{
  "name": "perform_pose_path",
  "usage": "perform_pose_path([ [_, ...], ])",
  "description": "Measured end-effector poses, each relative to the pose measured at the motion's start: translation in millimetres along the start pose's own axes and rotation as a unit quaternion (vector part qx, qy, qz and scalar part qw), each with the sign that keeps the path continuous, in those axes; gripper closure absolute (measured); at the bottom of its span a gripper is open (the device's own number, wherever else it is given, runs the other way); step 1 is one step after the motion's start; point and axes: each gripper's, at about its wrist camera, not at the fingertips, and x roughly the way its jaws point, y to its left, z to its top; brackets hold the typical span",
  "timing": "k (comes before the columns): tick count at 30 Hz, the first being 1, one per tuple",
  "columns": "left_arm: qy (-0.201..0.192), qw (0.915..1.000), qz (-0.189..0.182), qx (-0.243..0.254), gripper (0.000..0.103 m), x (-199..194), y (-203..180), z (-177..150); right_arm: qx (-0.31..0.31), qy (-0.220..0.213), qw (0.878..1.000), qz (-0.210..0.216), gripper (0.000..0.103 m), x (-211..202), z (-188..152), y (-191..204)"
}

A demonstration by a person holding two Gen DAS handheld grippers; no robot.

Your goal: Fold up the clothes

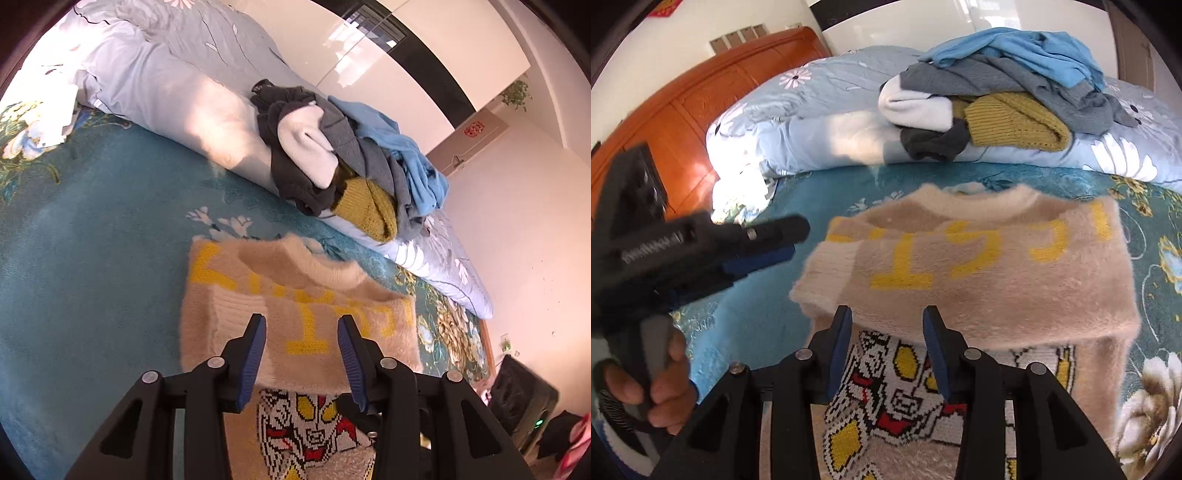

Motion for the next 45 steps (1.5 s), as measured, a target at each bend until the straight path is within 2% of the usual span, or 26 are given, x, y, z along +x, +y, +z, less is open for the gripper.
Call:
perform_pose_path([
  [4, 0.022, 0.9986, 0.038, 0.029, 0.059, 19.3, -1.9, -14.0, 0.053, -0.026, 0.996, -0.061, 0.056, -23.7, 5.3, -49.4],
  [7, 0.033, 0.9972, 0.059, 0.034, 0.059, 30.8, 5.3, -19.4, 0.110, -0.012, 0.990, -0.085, 0.056, -20.0, 4.2, -86.6],
  [11, 0.050, 0.9964, 0.062, 0.029, 0.059, 41.1, 12.5, -23.4, 0.144, 0.011, 0.986, -0.083, 0.056, -3.7, -4.4, -109.2],
  [14, 0.051, 0.9960, 0.065, 0.034, 0.059, 35.8, 8.3, -24.2, 0.148, 0.008, 0.986, -0.076, 0.056, -4.4, -4.8, -107.4],
  [17, 0.050, 0.9954, 0.067, 0.046, 0.058, 19.1, 3.7, -27.7, 0.151, -0.004, 0.988, -0.042, 0.056, -21.7, -8.5, -102.7],
  [18, 0.053, 0.9952, 0.068, 0.046, 0.057, 13.7, 4.5, -30.2, 0.154, -0.005, 0.987, -0.037, 0.056, -30.5, -16.0, -104.5],
  [20, 0.063, 0.9957, 0.060, 0.033, 0.042, 2.4, 12.0, -40.5, 0.161, -0.005, 0.987, -0.026, 0.056, -48.0, -31.3, -108.2],
  [24, 0.088, 0.9942, 0.061, 0.010, 0.039, -18.0, 35.8, -73.9, 0.200, 0.009, 0.979, -0.037, 0.053, -83.1, -82.4, -137.1],
  [26, 0.109, 0.9925, 0.055, -0.010, 0.039, -24.1, 49.2, -94.0, 0.230, 0.019, 0.973, -0.031, 0.053, -95.4, -111.2, -152.6],
  [31, 0.163, 0.9833, -0.008, -0.081, 0.039, -28.8, 69.3, -145.3, 0.281, 0.031, 0.959, 0.001, 0.053, -103.5, -161.6, -164.2],
  [37, 0.195, 0.9779, -0.042, -0.062, 0.036, -30.6, 45.3, -179.2, 0.286, 0.024, 0.956, 0.065, 0.053, -101.1, -184.8, -145.2],
  [40, 0.190, 0.9762, -0.062, -0.085, 0.038, -36.2, 46.5, -185.0, 0.288, 0.021, 0.953, 0.097, 0.053, -99.9, -196.4, -135.7],
  [41, 0.189, 0.9741, -0.073, -0.100, 0.038, -37.9, 48.8, -187.3, 0.304, 0.014, 0.946, 0.109, 0.054, -101.7, -201.5, -138.0],
  [43, 0.189, 0.9704, -0.087, -0.122, 0.039, -40.9, 52.2, -192.3, 0.332, 0.001, 0.935, 0.124, 0.068, -105.5, -211.9, -142.9],
  [44, 0.190, 0.9694, -0.089, -0.127, 0.045, -42.0, 53.2, -195.1, 0.341, -0.002, 0.932, 0.122, 0.082, -106.9, -216.6, -144.8],
  [45, 0.190, 0.9702, -0.082, -0.126, 0.050, -43.2, 53.3, -197.9, 0.348, -0.004, 0.929, 0.123, 0.090, -108.0, -221.0, -145.7],
])
